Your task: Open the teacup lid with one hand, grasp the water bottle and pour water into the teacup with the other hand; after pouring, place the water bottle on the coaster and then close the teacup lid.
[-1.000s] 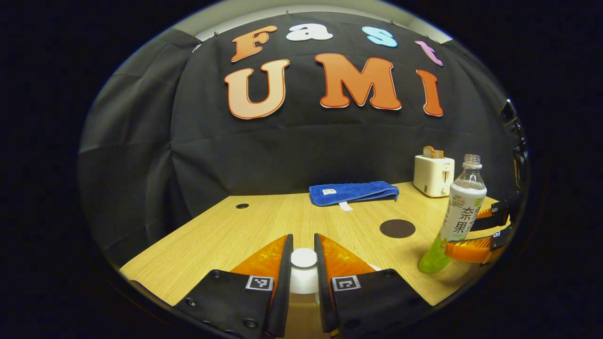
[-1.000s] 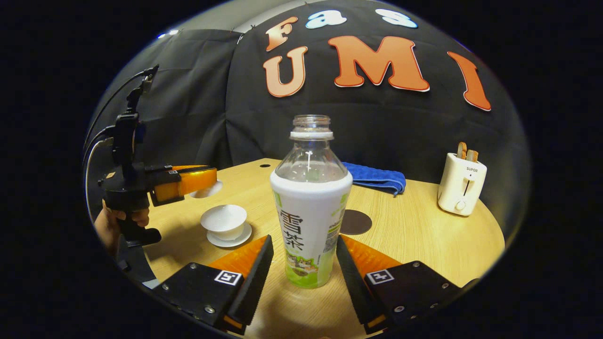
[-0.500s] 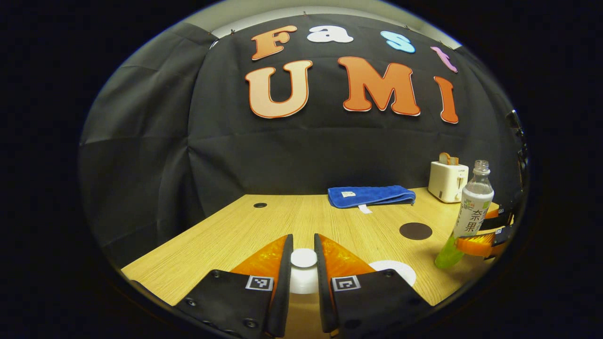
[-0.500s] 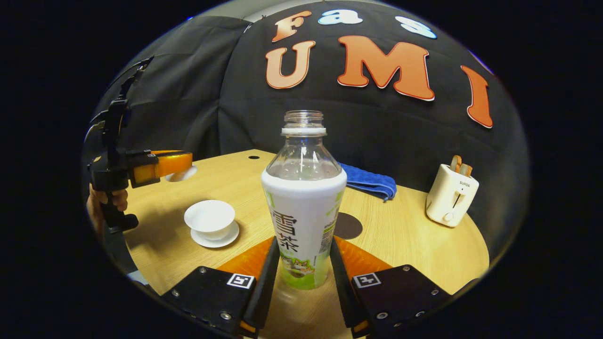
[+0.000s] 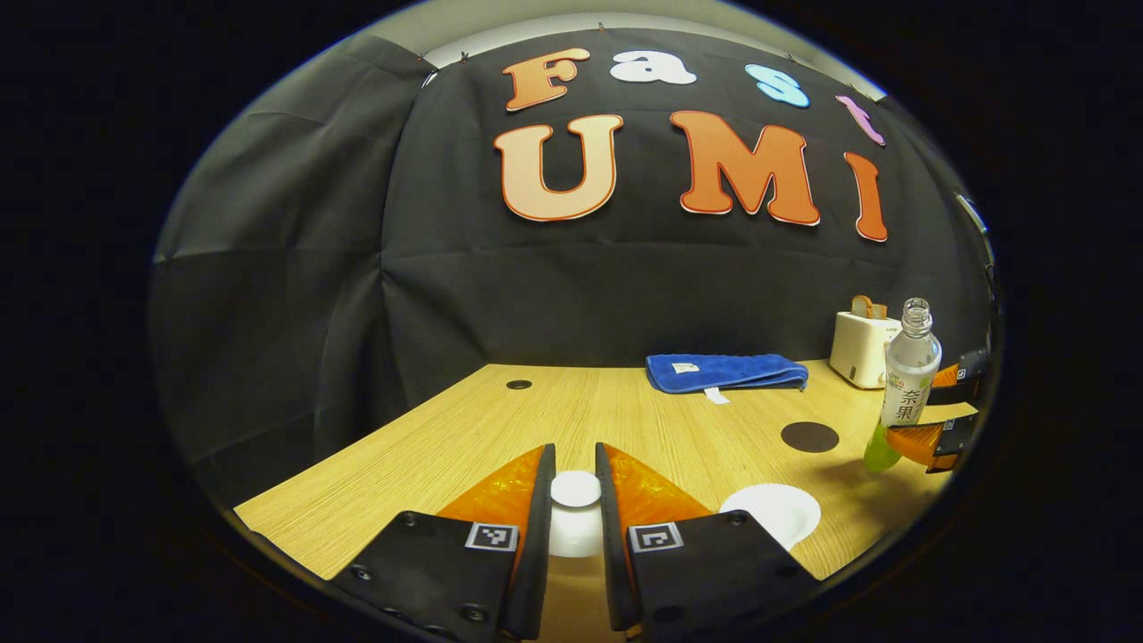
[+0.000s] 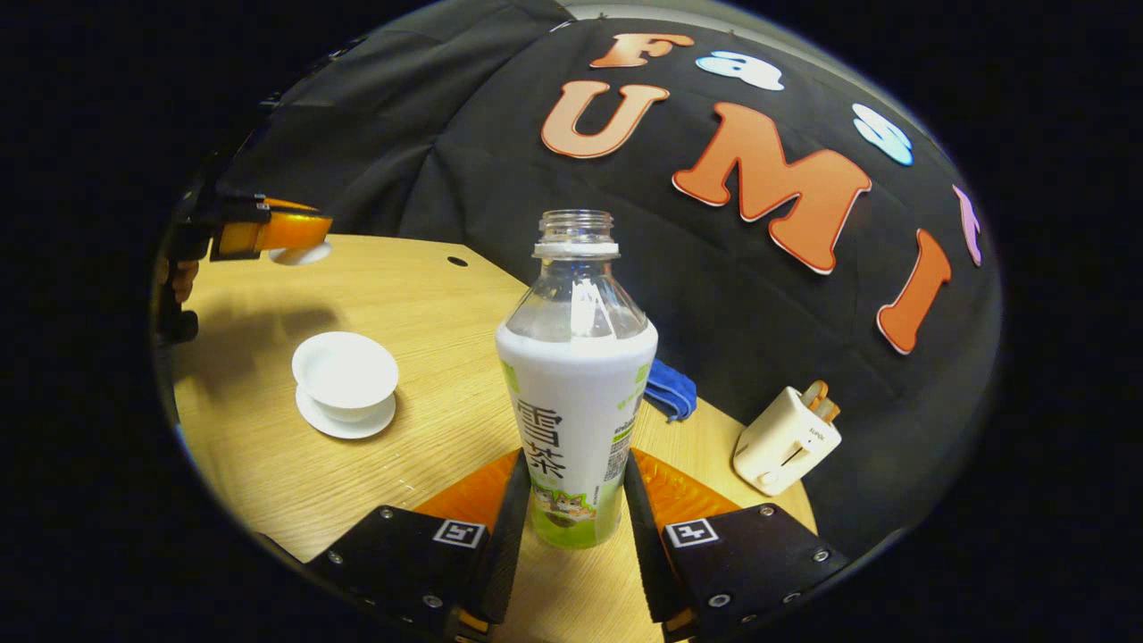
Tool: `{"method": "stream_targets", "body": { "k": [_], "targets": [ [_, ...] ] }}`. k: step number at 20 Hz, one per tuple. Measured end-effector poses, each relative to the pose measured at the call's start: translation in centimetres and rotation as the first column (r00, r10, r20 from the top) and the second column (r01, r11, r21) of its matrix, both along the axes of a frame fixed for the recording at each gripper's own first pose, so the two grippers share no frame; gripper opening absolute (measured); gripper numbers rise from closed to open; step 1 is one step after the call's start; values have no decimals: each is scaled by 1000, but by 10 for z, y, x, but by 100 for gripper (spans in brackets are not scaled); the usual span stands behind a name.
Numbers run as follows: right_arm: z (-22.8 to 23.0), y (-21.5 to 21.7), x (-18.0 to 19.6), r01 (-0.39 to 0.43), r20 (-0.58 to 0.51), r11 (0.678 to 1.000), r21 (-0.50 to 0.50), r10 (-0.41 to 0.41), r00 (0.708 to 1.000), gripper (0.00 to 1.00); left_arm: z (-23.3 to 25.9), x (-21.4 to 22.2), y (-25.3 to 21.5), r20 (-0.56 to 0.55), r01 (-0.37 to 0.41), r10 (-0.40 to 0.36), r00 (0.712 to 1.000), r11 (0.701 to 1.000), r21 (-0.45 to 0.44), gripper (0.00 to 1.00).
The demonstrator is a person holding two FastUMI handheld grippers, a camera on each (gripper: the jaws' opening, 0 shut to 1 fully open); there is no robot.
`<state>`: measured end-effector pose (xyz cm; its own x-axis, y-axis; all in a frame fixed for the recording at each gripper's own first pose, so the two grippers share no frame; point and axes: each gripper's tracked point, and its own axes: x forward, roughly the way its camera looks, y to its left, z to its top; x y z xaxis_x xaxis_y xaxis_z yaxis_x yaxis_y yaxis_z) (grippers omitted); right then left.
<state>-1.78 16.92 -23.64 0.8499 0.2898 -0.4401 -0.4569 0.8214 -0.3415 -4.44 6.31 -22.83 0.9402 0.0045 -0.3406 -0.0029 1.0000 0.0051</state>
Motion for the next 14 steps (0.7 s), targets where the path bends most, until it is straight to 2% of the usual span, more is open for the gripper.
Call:
{"method": "stream_targets", "body": {
  "k": [2, 3, 5, 11, 14],
  "targets": [
    [-4, 5, 6, -16, 28, 999, -48, 17, 999, 55, 0, -1, 5, 2, -7, 7, 1000, 1000, 2, 31],
    [-7, 3, 9, -14, 38, 997, -79, 17, 999, 59, 0, -2, 8, 2, -10, 10, 1000, 1000, 2, 31],
    [-5, -2, 15, -7, 79, 989, -151, 19, 997, 59, -1, -3, 15, 4, -17, 17, 1000, 1000, 9, 31],
    [11, -7, 31, -1, 211, 952, -306, 69, 975, 59, -4, -5, 27, 0, -28, 28, 1000, 1000, 11, 31],
    [20, -5, 38, -9, 266, 922, -388, 121, 956, 59, -4, -6, 32, 0, -29, 29, 1000, 999, 26, 31]
  ]
}}
